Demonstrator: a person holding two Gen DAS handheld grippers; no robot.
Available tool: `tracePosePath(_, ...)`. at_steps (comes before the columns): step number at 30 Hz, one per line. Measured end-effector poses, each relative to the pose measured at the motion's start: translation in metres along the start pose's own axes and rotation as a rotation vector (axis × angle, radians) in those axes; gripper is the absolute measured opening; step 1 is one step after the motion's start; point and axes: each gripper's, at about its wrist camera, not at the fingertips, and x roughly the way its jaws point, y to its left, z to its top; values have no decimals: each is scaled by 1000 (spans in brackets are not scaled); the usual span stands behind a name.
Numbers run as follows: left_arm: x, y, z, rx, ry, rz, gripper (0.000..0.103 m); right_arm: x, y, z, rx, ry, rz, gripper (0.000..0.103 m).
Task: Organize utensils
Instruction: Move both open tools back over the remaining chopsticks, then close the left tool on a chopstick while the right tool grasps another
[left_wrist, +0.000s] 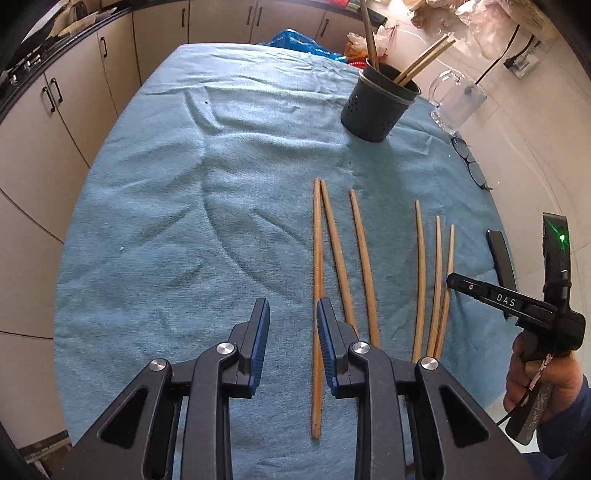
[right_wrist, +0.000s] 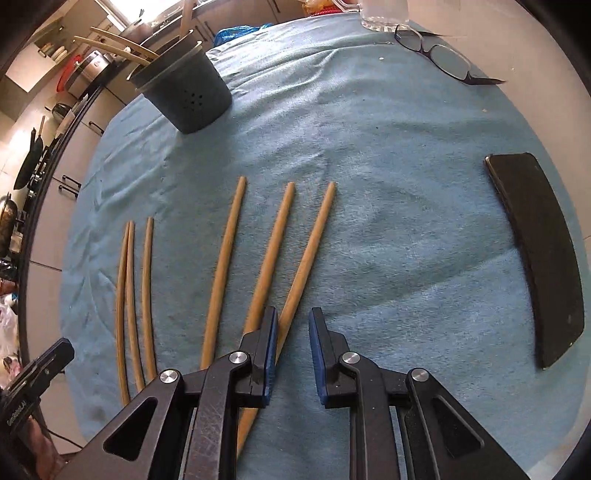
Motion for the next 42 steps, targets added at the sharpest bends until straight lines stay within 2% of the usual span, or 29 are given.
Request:
tracePosePath(5,12,-5,7,6,33,-18,31,0,-5,4,-1,17,-35,17)
tracePosePath(11,28,-15,20,28,62,-9,31,3,-7,24,-18,11,-82,17)
tracePosePath(18,52,-28,36,56,101,41,31,6,-11,41,-41,19,-90,14)
tracePosePath(24,70,-24,46,29,137,63,31,5,-14,41,-48,39,-76,14)
tracePosePath(31,81,-34,66,32,139,89,33,6,-18,46,-41,65,-62,14)
tracePosePath(34,84,-41,71,45,146,133,26,7,-10,47,-73,73,-89,14)
tracePosePath(36,84,-45,68,63,132,169,13,8,-7,47,-85,69,-98,13)
tracePosePath(37,83,-45,66,64,127,173,12,10,-4,47,-88,66,-99,13)
tracePosePath(38,81,-43,64,52,120,151,6,9,-5,47,-92,60,-97,11)
tracePosePath(42,64,-34,56,9,82,87,6,5,-13,45,-50,40,-25,7)
